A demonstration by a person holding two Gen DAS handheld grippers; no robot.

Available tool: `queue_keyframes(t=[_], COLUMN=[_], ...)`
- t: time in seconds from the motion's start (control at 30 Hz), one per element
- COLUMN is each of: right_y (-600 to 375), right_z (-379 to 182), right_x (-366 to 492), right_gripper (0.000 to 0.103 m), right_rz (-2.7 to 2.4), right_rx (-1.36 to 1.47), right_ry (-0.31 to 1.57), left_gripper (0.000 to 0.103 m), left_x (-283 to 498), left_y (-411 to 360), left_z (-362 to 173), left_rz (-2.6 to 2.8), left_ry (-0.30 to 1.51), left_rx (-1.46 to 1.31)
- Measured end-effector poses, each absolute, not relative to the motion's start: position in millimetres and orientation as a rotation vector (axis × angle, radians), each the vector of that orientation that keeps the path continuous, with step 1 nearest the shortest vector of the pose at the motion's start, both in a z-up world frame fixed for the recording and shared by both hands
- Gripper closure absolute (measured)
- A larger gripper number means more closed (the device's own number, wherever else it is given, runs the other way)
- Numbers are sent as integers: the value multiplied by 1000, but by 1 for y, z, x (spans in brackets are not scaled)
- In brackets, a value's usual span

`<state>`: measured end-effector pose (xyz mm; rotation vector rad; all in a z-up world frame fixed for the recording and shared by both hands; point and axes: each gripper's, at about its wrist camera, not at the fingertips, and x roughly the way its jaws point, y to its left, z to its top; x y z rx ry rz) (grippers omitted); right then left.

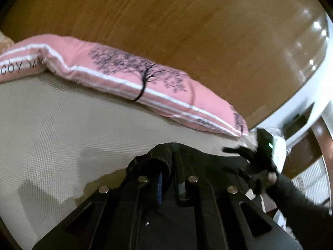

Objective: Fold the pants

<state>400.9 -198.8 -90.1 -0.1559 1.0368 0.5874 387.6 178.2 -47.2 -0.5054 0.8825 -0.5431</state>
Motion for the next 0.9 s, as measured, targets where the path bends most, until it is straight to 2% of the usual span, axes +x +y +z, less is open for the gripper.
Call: queue_keyframes(t=[0.17, 0.3, 0.37, 0.43, 0.6, 0.7, 0.73, 0.87, 0.9], right_y=[-185, -172, -171, -176, -199, -216, -221, -232, -233], right_z=[-96, -105, -111, -118, -128, -131, -131, -125, -121], right_x=[437, 452, 456, 459, 458, 456, 455, 447, 443], right_gripper=[3, 13, 27, 32, 57, 66, 68, 89, 90], right_rz=[783, 919, 952, 970, 984, 946, 929, 846, 828], right_rx=[-269, -353, -375, -389, -409, -400, -394, -375, -375], right_ry=[1136, 1207, 1230, 1268, 1305, 1319, 1316, 1283, 1268], left_gripper=[95, 95, 95, 95, 95, 95, 95, 95, 95], left_x=[373, 365, 366, 366, 371, 377, 378, 380, 380], left_y=[178, 180, 181, 182, 183, 183, 184, 183, 183], left_z=[-34, -28, -28, -28, -29, -36, -37, -39, -38], left_rz=[-578, -565, -549, -539, -520, -505, -501, -481, -472], left_ry=[843, 822, 819, 824, 846, 862, 866, 881, 882], left_rx=[-499, -506, -512, -508, -501, -505, -502, -489, -481])
